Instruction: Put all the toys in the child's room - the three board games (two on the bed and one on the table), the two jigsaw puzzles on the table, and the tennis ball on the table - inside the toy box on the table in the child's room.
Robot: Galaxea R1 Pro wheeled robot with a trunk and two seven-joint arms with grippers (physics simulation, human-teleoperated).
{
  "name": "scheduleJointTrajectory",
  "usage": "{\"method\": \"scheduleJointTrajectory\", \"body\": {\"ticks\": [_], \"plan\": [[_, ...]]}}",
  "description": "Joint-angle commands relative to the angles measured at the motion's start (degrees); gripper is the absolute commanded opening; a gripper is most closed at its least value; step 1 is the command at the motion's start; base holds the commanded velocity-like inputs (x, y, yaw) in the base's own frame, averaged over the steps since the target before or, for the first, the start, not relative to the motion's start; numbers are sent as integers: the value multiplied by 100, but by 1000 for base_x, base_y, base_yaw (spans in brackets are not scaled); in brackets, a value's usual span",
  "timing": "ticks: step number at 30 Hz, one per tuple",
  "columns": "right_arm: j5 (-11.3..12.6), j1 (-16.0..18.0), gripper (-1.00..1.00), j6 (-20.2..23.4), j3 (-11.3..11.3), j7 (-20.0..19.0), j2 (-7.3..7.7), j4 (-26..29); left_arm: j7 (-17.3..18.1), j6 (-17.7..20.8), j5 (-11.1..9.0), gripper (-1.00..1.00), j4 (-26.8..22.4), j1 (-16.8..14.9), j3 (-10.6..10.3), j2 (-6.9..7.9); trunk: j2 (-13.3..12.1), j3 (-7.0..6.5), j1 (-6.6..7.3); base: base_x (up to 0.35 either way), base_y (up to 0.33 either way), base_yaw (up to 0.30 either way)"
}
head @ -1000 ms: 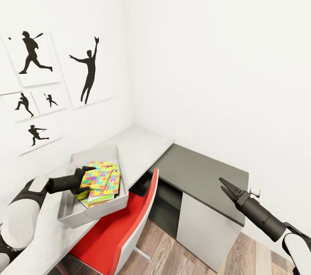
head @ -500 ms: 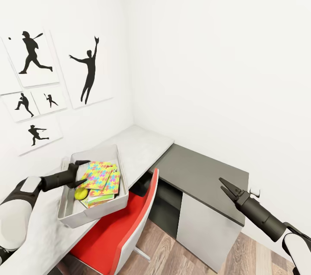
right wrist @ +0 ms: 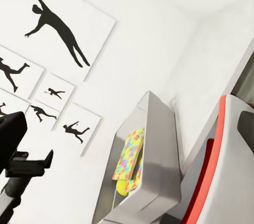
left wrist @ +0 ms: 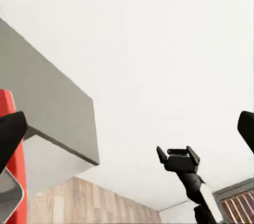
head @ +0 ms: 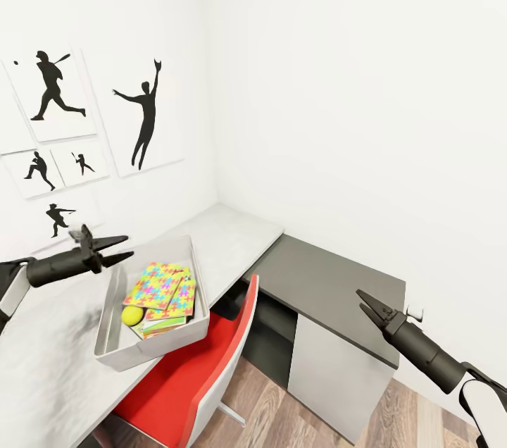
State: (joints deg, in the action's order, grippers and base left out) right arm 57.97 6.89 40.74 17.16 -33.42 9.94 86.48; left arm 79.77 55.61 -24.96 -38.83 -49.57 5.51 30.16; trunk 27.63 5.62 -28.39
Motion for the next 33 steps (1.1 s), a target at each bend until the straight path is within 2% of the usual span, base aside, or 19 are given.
{"method": "scheduleJointTrajectory", "body": {"ticks": [1,4,8,14,16,19,24,33], "plan": [[22,6,100,40,7,0,0,1,203,-64,-10,100,-108,48,-41,57,11,12,-3,0,0,0],[27,6,100,39,1,8,0,1,597,-246,-9,100,-266,118,-110,158,11,12,-3,0,0,0],[30,6,100,39,-2,16,0,1,817,-326,-2,100,-318,192,-135,205,-30,-6,19,0,0,0],[30,6,100,39,-2,20,0,1,938,-309,-12,100,-334,217,-155,198,-270,-114,151,0,0,0],[30,6,100,39,-2,20,0,1,1021,-307,-10,100,-339,218,-213,197,-350,-150,194,0,0,0],[27,6,100,39,-2,20,0,1,1023,-305,-9,100,-343,210,-441,205,-471,-204,260,0,0,0],[22,6,100,39,-2,20,0,1,1023,-307,-9,100,-358,195,-688,207,-471,-204,260,-7,0,0],[20,6,100,39,6,5,0,1,1023,-293,-9,100,-696,193,-771,212,-471,-204,260,-180,0,0]]}}
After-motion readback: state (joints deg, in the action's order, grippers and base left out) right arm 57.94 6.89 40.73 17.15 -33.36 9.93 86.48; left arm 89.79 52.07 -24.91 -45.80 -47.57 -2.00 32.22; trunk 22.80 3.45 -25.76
